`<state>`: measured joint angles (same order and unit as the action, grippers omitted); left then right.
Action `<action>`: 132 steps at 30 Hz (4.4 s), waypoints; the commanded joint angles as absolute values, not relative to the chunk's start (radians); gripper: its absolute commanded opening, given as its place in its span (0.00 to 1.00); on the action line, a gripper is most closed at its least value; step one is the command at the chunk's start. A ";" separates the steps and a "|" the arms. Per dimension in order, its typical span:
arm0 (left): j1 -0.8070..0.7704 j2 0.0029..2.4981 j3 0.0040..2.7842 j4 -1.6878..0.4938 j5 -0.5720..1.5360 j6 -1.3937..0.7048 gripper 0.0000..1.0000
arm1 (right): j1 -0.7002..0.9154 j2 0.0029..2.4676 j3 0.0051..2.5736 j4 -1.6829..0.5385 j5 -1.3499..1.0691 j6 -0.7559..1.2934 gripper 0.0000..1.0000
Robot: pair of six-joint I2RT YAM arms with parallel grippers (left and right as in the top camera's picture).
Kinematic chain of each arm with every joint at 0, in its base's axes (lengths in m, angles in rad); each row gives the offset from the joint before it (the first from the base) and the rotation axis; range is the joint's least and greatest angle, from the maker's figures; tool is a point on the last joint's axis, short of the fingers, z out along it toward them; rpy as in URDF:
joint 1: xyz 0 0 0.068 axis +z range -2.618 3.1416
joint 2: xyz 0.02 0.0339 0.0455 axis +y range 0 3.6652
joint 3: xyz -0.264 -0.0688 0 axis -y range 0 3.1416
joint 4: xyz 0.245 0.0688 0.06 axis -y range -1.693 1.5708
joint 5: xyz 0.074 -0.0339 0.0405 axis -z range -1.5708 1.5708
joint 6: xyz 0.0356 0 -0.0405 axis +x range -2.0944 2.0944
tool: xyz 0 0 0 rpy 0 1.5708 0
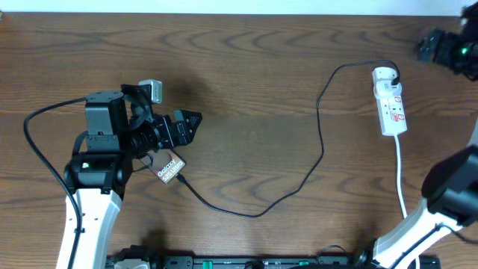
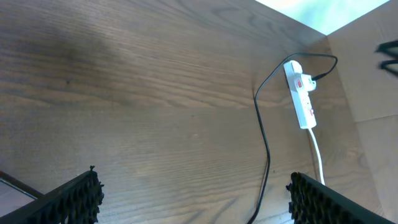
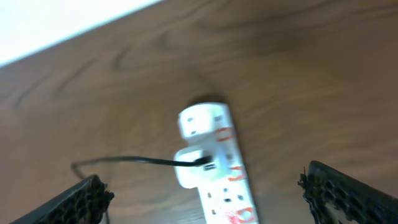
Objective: Plug charger to phone and switch on socket
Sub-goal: 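Move the right gripper over the white power strip's orange switch, then press the orange switch beside the charger with the right gripper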
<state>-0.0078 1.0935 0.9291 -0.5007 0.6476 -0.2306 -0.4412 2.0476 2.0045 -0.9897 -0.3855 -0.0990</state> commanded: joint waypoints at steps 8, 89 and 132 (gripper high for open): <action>-0.010 1.097 0.938 -0.518 0.635 -0.214 0.93 | -0.467 2.225 1.993 -1.023 -0.611 -0.226 0.99; -0.010 1.137 0.937 -0.534 0.635 -0.214 0.94 | -0.306 2.276 1.697 -0.900 -0.670 -0.072 0.99; -0.010 1.137 0.937 -0.539 0.604 -0.214 0.94 | -0.393 2.177 1.766 -0.893 -0.449 -0.046 0.99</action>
<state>-0.0078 1.1355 0.9291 -0.5354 0.6205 -0.2302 -0.3969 2.2051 1.7592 -0.8997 -0.4671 -0.0547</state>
